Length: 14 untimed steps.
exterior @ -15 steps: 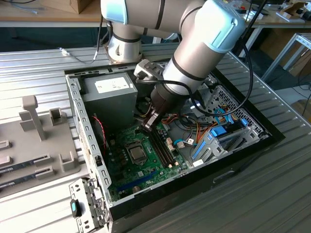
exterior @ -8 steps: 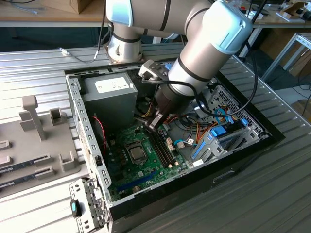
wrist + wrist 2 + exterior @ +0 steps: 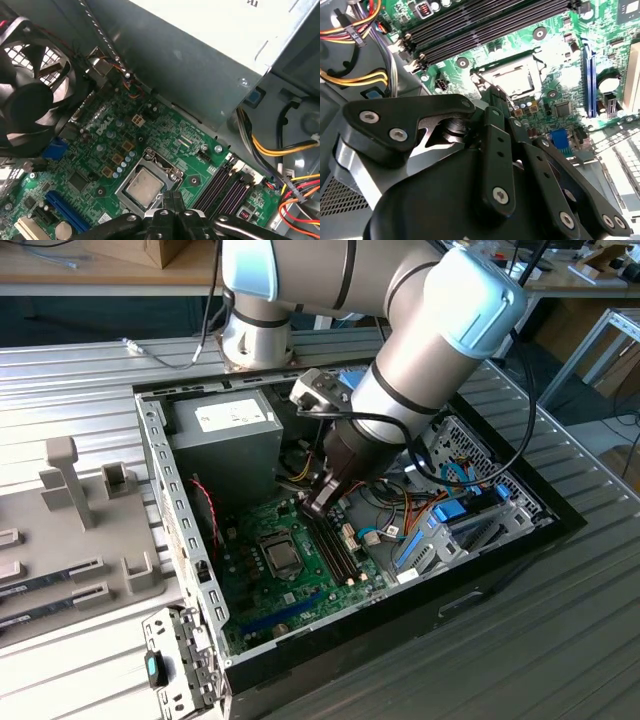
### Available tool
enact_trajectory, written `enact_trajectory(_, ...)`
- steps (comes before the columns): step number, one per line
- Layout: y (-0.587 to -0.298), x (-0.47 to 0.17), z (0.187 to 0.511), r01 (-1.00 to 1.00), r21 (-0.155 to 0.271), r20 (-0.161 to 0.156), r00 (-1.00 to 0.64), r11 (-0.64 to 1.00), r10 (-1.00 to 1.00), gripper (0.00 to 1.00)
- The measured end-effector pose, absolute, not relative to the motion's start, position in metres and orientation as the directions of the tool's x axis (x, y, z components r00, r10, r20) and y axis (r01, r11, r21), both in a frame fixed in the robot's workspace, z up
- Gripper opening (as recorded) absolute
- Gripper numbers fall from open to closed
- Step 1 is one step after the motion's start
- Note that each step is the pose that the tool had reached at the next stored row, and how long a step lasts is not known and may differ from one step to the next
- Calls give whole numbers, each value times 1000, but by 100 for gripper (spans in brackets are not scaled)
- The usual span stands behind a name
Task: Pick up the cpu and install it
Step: 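Install the first cpu locking lever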
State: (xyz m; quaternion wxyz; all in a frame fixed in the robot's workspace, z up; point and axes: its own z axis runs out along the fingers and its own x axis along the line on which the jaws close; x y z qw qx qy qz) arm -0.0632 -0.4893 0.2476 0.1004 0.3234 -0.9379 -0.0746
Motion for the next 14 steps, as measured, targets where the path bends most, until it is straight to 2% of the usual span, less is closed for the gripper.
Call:
enact_trajectory(3,-492,-62,247,-591,192,154,-770,783,-619,11)
enact_trajectory(7,-494,-60,246,-591,154,185,-770,792,-611,11)
enact_trajectory(14,-495,-58,246,-591,145,194,-770,794,-608,11)
